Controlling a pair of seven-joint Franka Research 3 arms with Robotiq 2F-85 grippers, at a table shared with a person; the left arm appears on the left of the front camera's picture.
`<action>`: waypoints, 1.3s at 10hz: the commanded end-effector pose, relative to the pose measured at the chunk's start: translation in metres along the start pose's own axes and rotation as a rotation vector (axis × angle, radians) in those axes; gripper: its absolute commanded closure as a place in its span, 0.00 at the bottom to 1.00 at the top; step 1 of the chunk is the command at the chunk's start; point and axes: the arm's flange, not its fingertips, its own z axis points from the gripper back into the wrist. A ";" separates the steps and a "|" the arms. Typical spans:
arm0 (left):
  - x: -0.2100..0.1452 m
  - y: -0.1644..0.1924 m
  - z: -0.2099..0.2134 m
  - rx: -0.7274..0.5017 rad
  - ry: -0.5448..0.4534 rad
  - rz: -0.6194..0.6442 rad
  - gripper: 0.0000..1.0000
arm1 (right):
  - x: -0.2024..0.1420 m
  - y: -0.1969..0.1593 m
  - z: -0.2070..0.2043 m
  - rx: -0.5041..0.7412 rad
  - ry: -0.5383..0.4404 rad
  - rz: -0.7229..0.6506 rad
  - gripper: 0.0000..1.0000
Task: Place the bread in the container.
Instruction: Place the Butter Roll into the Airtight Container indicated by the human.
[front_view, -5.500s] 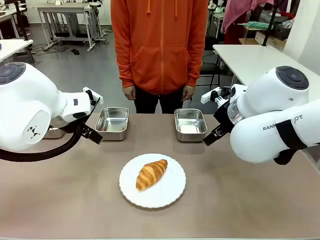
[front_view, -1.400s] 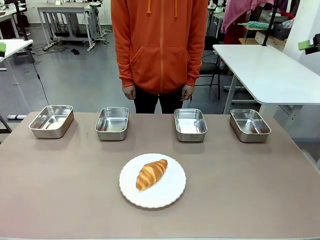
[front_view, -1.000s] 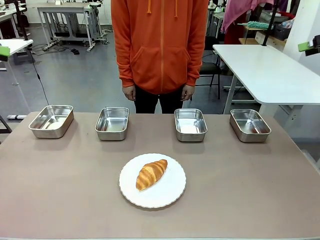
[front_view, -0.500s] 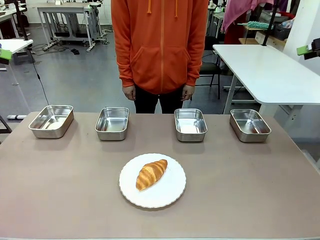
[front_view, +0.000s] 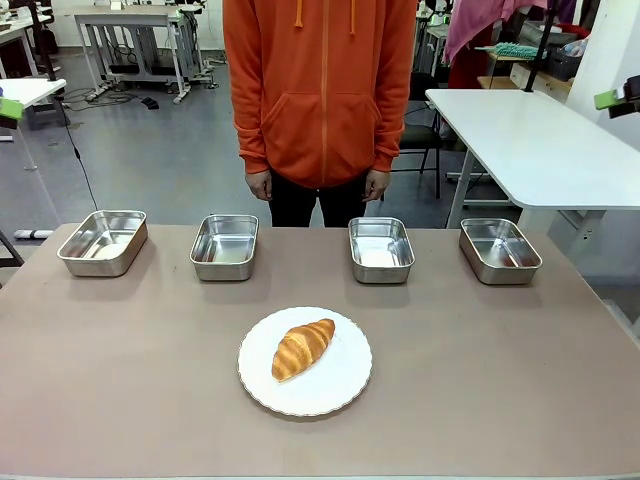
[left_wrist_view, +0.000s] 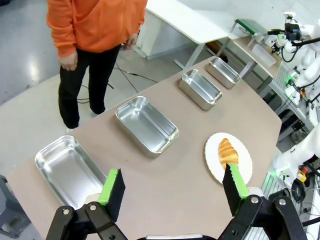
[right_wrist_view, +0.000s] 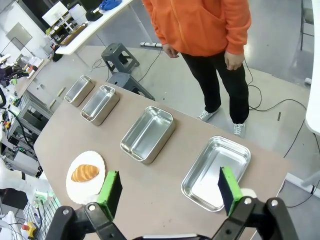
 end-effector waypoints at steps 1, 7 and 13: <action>0.001 0.000 0.002 -0.001 -0.018 -0.002 0.00 | 0.002 0.003 0.000 0.000 -0.006 0.005 0.00; 0.001 0.000 0.002 -0.001 -0.018 -0.002 0.00 | 0.002 0.003 0.000 0.000 -0.006 0.005 0.00; 0.001 0.000 0.002 -0.001 -0.018 -0.002 0.00 | 0.002 0.003 0.000 0.000 -0.006 0.005 0.00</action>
